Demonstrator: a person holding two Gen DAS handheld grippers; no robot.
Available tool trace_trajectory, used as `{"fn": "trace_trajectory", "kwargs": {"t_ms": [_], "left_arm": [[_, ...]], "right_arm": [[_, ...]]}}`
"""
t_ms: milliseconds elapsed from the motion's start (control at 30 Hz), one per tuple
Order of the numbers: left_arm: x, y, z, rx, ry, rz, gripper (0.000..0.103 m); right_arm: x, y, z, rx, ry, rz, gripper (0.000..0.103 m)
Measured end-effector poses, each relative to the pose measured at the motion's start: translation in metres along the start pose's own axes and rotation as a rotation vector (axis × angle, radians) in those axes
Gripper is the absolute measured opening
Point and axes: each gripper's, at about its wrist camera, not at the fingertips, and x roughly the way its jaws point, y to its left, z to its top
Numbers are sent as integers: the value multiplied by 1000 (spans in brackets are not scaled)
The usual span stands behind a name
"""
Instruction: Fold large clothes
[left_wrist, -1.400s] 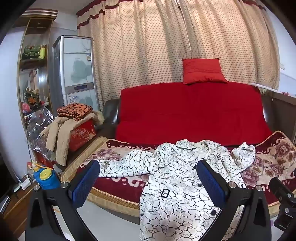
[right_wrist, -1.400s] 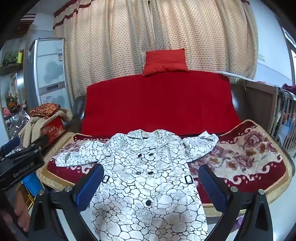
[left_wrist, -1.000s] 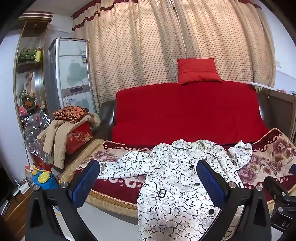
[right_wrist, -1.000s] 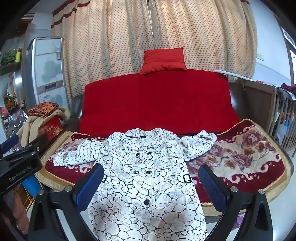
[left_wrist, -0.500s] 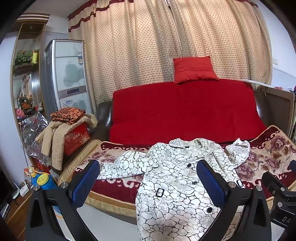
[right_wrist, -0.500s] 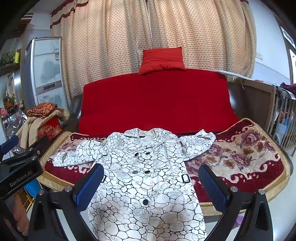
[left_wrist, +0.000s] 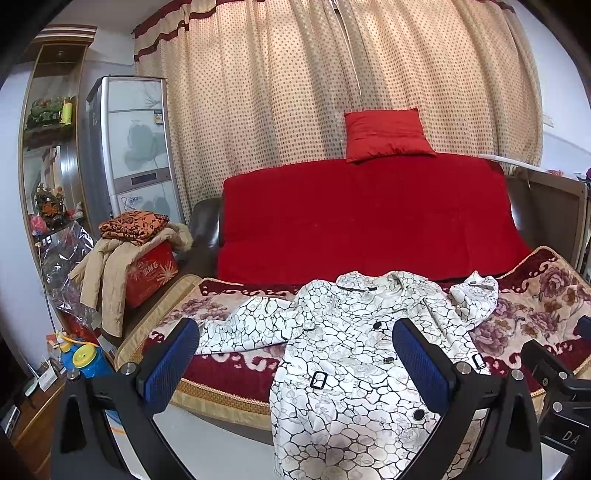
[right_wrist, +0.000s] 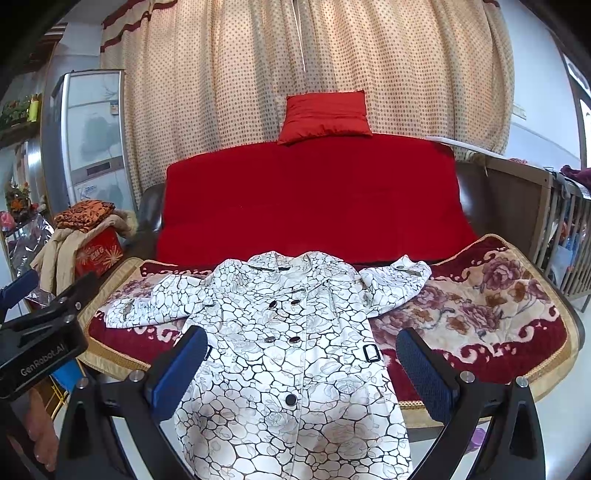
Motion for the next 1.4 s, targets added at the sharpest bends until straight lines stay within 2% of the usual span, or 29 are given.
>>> {"fn": "trace_trajectory", "kwargs": {"t_ms": [800, 1400], "left_arm": [[7, -4, -5, 16, 28, -13, 103], [8, -8, -7, 33, 36, -23, 103]], "right_arm": [[6, 3, -4, -24, 25, -5, 103], [3, 8, -5, -62, 7, -24, 103]]}}
